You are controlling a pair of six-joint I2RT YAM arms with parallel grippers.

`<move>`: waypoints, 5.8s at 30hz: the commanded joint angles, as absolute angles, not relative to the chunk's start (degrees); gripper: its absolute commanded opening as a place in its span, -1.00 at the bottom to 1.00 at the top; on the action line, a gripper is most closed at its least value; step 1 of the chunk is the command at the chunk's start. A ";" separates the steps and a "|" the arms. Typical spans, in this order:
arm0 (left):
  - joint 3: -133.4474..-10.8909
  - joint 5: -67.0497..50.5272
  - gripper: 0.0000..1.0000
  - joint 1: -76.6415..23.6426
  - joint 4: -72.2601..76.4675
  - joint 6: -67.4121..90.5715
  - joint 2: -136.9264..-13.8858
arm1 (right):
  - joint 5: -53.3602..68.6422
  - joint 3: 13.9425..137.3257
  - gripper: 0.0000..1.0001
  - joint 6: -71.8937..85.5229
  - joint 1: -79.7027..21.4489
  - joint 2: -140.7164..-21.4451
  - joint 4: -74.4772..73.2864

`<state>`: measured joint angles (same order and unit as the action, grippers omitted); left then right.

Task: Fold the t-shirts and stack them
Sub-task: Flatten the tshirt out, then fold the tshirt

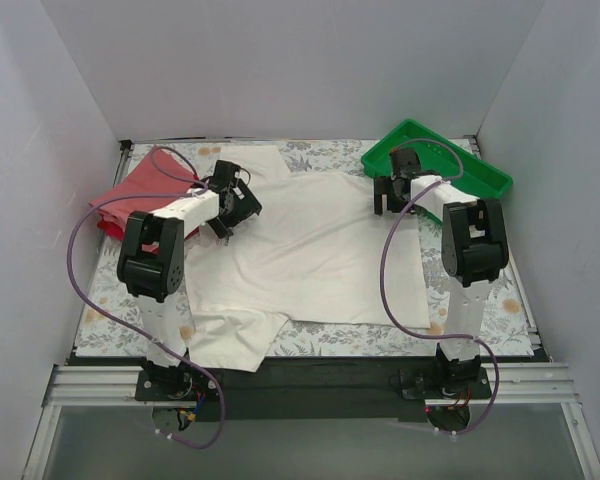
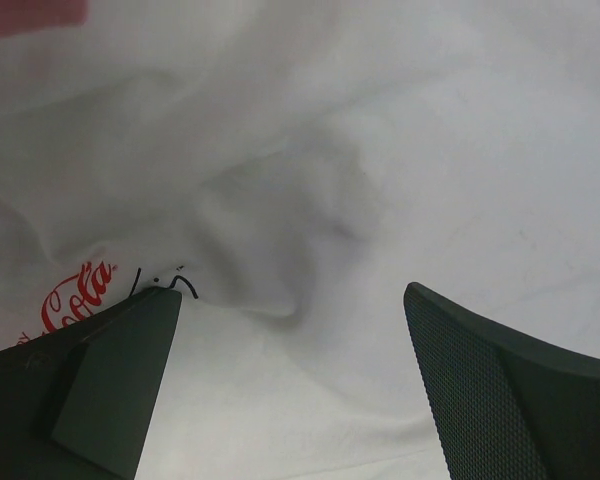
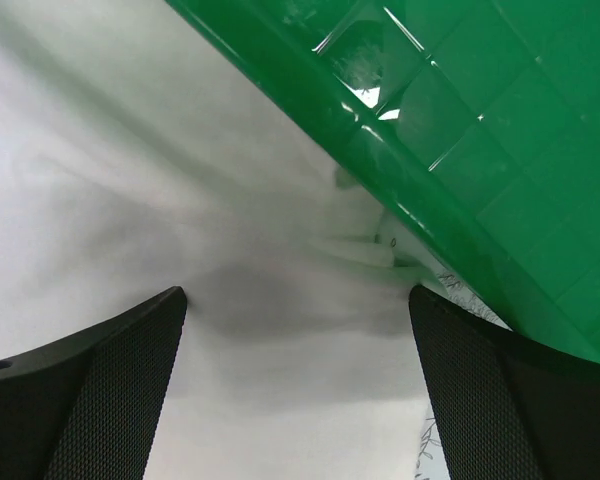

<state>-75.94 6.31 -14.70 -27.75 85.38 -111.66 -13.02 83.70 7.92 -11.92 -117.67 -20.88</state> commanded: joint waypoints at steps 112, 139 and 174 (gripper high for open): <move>-24.70 14.06 -0.45 -51.77 -49.66 133.95 -62.93 | -7.29 21.18 0.97 28.48 -13.09 -37.62 -20.21; -33.40 15.74 -0.34 -48.69 -52.74 129.20 -66.97 | -7.29 22.76 0.97 25.31 -12.92 -39.02 -22.15; -34.45 13.44 -1.00 -48.60 -55.54 120.59 -59.77 | -15.12 18.46 0.00 37.97 -9.84 -49.84 -19.51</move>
<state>-32.73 11.51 -48.73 -54.11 114.04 -60.40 -15.05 19.42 38.39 -10.15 -49.87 -18.85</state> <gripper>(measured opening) 0.025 0.542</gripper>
